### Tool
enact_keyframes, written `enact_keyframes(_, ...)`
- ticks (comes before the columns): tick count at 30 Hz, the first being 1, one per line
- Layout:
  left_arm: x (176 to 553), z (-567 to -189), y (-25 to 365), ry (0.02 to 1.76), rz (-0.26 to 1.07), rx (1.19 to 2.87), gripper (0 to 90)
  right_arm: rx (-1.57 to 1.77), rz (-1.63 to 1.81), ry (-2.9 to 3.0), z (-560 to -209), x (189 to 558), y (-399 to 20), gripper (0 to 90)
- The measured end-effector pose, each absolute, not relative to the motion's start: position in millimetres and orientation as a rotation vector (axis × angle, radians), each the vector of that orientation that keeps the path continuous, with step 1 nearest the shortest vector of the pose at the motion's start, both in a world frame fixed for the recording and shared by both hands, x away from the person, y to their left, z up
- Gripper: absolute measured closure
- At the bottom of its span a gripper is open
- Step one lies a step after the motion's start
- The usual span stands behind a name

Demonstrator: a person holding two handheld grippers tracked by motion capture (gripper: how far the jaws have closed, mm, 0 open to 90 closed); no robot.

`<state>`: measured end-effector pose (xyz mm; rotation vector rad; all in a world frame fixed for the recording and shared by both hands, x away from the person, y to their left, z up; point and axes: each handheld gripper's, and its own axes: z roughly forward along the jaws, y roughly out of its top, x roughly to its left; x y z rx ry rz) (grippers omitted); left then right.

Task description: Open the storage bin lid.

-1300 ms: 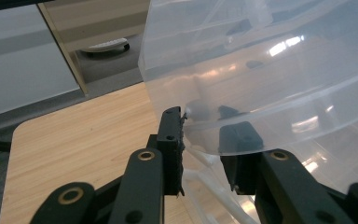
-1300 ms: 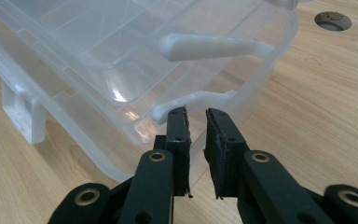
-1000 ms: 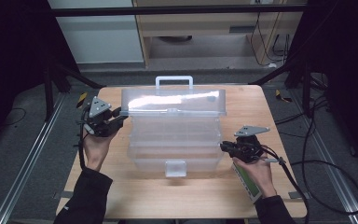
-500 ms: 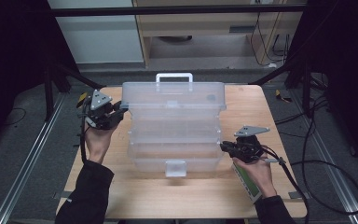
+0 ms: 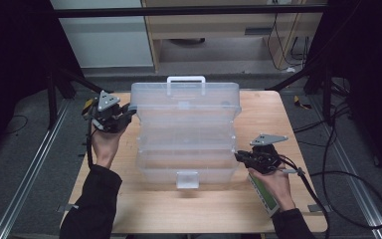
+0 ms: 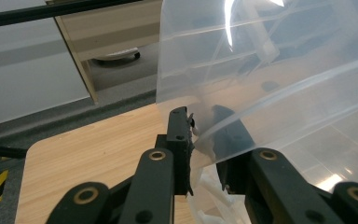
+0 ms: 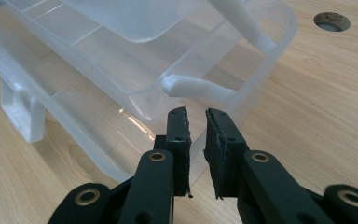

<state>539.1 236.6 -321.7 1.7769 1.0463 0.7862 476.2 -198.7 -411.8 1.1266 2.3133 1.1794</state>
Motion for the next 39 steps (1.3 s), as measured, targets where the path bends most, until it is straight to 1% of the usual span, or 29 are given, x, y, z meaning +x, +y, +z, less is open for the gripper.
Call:
enact_keyframes(9, 547, -320, 234, 1.058, 0.803, 1.744, 76.9, 1.132, 1.18, 2.313, -412, 476, -199, 79.6)
enact_keyframes(27, 564, -315, 228, 1.078, 0.852, 1.742, 77.2, 1.135, 1.182, 2.313, -412, 476, -199, 79.5)
enact_keyframes(39, 576, -314, 226, 1.088, 0.861, 1.732, 77.3, 1.146, 1.188, 2.313, -412, 477, -199, 79.4)
